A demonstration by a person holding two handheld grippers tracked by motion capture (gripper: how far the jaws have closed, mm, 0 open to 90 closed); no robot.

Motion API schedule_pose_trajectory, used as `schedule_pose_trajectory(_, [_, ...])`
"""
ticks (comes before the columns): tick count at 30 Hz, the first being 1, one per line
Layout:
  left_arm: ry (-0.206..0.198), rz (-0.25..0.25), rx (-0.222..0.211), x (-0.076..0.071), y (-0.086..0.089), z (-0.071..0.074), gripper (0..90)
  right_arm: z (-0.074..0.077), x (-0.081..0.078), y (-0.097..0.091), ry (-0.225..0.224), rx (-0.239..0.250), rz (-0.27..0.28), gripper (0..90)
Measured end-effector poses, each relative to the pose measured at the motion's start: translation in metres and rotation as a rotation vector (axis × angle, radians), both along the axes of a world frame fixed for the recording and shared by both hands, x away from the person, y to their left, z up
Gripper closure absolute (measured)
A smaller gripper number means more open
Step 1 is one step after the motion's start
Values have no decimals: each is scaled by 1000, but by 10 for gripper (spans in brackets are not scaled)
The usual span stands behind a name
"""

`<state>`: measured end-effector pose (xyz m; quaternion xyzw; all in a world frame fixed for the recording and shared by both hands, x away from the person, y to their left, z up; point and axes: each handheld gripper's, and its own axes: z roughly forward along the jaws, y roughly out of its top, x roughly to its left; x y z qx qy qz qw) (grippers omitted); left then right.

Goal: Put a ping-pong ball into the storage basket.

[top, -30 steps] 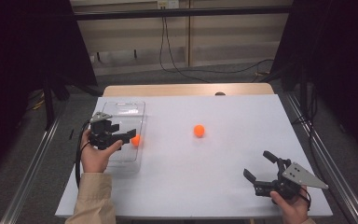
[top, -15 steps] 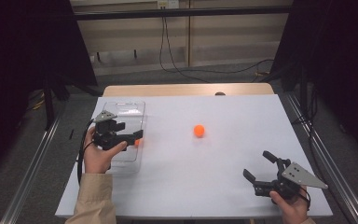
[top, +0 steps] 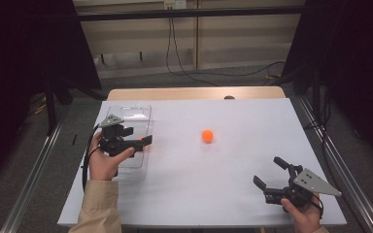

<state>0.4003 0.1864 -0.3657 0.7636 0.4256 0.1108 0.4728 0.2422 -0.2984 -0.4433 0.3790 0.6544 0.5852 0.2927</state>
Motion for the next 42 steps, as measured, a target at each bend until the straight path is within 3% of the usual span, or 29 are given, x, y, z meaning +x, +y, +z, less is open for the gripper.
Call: schedule_pose_trajectory(42, [6,-103,-29,-5,-31,2,118,1,0,-1,-2,-3,-1,31])
